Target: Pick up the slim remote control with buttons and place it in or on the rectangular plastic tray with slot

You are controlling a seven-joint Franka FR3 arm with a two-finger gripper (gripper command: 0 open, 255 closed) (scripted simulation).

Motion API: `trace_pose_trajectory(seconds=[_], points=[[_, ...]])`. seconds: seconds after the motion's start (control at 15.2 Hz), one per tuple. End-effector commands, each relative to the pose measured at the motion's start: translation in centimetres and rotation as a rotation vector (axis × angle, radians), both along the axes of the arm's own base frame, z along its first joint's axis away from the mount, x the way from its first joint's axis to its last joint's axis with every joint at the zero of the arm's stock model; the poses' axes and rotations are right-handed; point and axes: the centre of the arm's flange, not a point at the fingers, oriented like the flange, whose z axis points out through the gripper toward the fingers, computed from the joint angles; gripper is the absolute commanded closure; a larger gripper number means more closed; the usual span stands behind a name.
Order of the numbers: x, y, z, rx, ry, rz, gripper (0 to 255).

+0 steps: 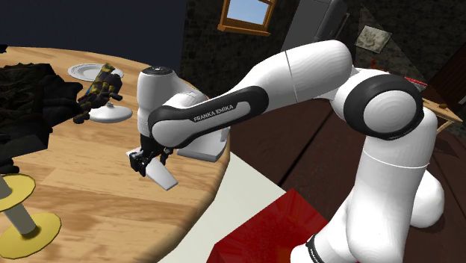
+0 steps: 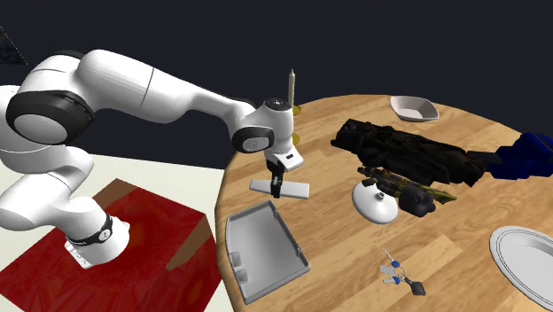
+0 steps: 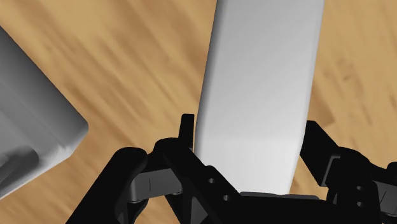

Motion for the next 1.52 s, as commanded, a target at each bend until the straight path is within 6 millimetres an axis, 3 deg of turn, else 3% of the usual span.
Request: trace_pose_trajectory(seconds=[0.0, 0.33, 1.45], points=[[0.0, 0.0, 0.0, 0.0, 0.0, 0.0, 255], [0.0, 0.0, 0.0, 0.0, 0.0, 0.0, 255], [0.0, 0.0, 9.0, 0.0, 0.0, 0.0, 255]])
